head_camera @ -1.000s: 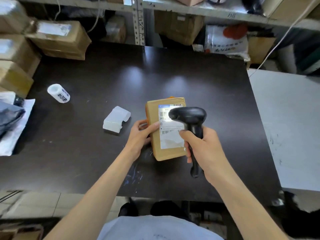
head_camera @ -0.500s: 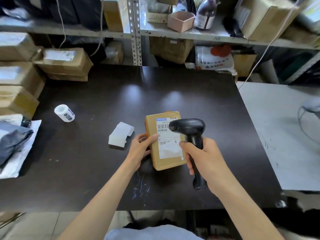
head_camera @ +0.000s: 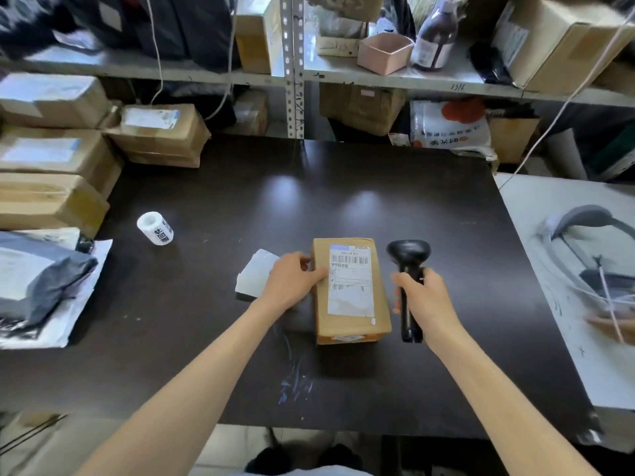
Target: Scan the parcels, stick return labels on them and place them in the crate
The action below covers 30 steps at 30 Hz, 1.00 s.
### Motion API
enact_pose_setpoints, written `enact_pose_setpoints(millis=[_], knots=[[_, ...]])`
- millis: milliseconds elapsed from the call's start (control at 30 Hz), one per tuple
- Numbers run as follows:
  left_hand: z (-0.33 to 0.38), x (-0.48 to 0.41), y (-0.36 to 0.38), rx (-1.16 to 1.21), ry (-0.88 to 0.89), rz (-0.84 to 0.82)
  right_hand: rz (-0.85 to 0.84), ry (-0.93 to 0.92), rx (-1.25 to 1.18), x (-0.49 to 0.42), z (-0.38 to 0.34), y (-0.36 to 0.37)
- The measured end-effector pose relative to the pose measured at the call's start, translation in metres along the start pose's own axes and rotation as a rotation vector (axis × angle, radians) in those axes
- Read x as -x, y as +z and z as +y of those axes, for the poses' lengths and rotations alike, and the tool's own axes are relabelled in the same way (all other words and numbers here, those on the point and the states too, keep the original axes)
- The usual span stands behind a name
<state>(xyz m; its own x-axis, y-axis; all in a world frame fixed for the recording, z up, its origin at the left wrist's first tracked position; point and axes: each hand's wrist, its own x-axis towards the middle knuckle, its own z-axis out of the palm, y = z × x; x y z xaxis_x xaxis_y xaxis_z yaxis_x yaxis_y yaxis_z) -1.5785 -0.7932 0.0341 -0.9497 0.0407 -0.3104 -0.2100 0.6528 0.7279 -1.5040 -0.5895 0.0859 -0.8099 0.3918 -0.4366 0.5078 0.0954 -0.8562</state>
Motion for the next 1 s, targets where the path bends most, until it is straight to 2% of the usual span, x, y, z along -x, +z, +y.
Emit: enact_pose_setpoints(millis=[67,133,167,233,300,400,467,600,667,733,767,800,900,933,1000], knots=[[0.003,-0.009,-0.012,-0.068,0.054,0.167,0.04,-0.02,0.113,-0.023,0.01,-0.001],[0.0,-0.02,-0.024,-0.232,0.041,0.273,0.09,-0.051,0.278,-0.045,0.019,-0.004],[-0.004,-0.024,-0.029,-0.379,-0.007,0.283,0.119,-0.061,0.368,-0.055,0.024,-0.006],[-0.013,-0.028,-0.036,-0.634,-0.161,0.19,0.171,-0.073,0.545,-0.071,0.032,-0.01],[-0.023,-0.027,-0.037,-0.702,-0.243,0.093,0.192,-0.079,0.702,-0.082,0.036,-0.014],[-0.037,-0.026,-0.037,-0.468,-0.219,0.111,0.187,-0.074,0.846,-0.09,0.042,-0.018],[-0.04,-0.023,-0.039,-0.147,-0.19,0.137,0.172,-0.075,0.887,-0.09,0.044,-0.018],[-0.032,-0.015,-0.045,0.437,-0.199,0.085,0.152,-0.015,0.856,-0.079,0.031,-0.014],[-0.025,-0.011,-0.051,0.559,-0.18,0.078,0.246,-0.138,0.769,-0.068,0.014,-0.005],[-0.02,-0.006,-0.054,0.594,-0.14,0.08,0.313,-0.422,0.588,-0.049,-0.008,0.013],[-0.017,-0.003,-0.055,0.598,-0.117,0.083,0.245,-0.503,0.478,-0.04,-0.021,0.026],[-0.016,-0.001,-0.055,0.595,-0.089,0.088,0.12,-0.504,0.386,-0.03,-0.034,0.042],[-0.012,0.009,-0.055,0.513,0.001,0.117,-0.291,-0.22,0.185,-0.013,-0.063,0.094],[-0.011,0.012,-0.055,0.5,0.016,0.129,-0.371,-0.112,0.158,-0.012,-0.07,0.109],[-0.01,0.017,-0.057,0.451,0.021,0.153,-0.437,-0.049,0.145,-0.009,-0.074,0.129]])
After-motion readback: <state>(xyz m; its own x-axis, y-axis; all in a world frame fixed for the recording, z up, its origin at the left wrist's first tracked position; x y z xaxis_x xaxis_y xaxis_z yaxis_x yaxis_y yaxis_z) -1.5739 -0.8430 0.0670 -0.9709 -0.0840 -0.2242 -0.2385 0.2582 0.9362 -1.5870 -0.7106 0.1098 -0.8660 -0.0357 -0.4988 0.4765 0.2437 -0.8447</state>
